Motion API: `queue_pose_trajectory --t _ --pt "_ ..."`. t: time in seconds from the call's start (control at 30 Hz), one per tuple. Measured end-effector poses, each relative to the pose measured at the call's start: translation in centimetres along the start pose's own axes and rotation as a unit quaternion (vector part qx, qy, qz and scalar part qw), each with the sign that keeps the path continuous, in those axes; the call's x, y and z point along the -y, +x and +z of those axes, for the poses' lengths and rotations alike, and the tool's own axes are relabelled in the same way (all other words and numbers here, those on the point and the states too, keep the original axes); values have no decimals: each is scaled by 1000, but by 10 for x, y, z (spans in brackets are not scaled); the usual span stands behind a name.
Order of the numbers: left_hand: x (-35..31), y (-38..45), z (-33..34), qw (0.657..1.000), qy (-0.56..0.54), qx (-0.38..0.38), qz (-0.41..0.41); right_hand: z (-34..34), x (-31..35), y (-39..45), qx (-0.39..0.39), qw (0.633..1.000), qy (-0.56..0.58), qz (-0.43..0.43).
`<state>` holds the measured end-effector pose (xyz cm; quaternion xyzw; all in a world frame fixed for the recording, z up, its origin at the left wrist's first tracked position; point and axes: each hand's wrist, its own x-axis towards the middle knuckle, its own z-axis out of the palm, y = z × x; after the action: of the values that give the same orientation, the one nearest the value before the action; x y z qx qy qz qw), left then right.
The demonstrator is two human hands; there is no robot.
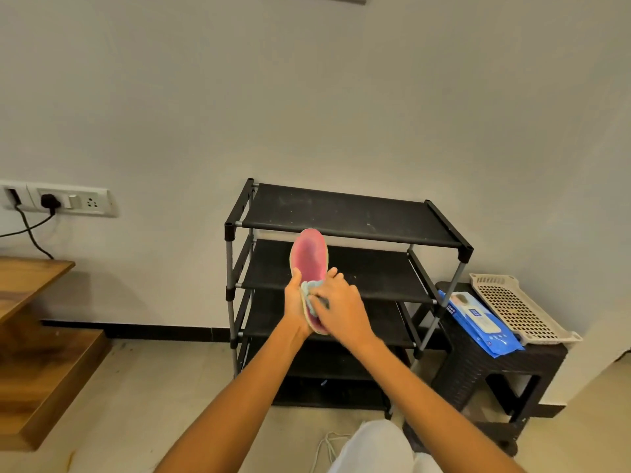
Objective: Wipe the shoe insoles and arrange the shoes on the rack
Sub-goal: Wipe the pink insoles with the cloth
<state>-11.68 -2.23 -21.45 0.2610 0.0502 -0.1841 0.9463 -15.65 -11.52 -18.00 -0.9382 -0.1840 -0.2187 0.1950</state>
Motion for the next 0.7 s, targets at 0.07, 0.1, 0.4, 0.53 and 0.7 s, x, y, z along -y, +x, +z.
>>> queue_pose_trajectory --t 0.07,0.1,0.4,0.53,0.7 --pt "-8 -1 -8 1000 2 -4 -8 3 5 -13 -2 998 -14 -63" --pt "-8 -2 -11 1000 -5 -3 -13 3 3 -14 10 995 -46 -86" --pt "-2 -6 0 1000 4 -20 -3 9 0 6 -34 998 -30 34" --pt "-6 -2 -16 1000 20 -20 -13 -1 5 -21 21 997 67 -31" --pt "-1 -8 -8 996 87 3 7 -10 -22 6 -112 990 65 61"
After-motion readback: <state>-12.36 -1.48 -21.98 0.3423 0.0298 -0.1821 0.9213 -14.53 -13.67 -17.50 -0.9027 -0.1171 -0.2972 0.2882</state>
